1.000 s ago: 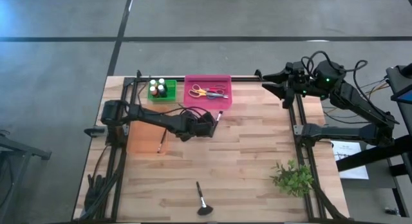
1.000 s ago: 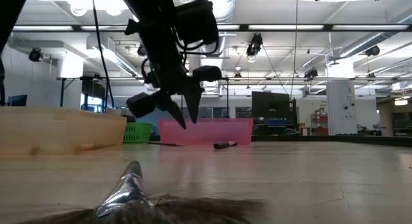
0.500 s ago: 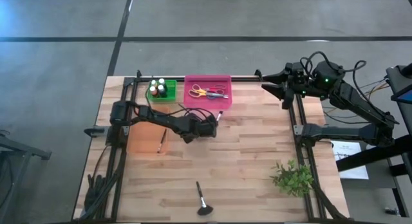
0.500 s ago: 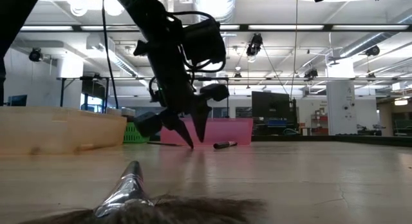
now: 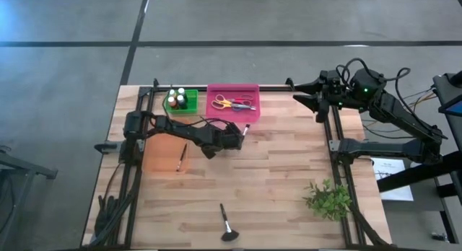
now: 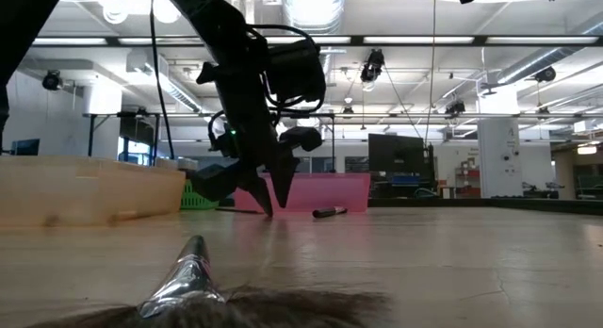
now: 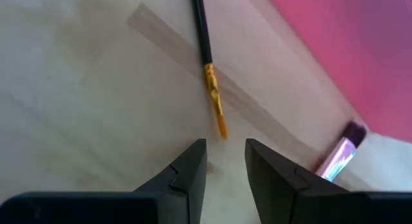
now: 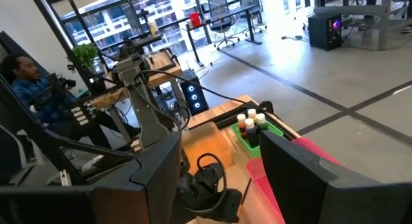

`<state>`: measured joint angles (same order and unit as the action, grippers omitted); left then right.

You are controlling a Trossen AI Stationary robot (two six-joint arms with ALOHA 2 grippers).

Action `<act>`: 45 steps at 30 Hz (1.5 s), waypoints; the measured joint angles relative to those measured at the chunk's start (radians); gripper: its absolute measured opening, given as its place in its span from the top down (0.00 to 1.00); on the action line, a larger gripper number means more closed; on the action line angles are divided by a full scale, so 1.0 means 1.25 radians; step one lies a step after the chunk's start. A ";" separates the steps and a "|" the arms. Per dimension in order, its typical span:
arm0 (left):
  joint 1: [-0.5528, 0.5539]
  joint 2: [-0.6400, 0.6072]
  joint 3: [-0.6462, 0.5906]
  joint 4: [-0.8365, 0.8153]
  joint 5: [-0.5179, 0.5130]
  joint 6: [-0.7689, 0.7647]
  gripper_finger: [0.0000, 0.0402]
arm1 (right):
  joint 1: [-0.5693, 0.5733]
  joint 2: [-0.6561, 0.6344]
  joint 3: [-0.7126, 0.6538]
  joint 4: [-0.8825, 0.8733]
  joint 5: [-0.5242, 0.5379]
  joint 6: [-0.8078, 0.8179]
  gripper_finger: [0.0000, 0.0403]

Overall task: Pick & Place Paint Supplies
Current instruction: Put the black paintbrush into the orange bin

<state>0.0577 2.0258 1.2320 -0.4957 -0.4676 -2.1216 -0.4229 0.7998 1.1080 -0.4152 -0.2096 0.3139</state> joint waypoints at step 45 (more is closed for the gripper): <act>0.021 0.030 -0.001 0.012 0.045 -0.063 0.96 | 0.000 -0.001 -0.001 -0.001 -0.007 0.007 0.49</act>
<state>0.0841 2.0636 1.2312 -0.4804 -0.4108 -2.2002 -0.4229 0.7985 1.1069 -0.4160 -0.2185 0.3222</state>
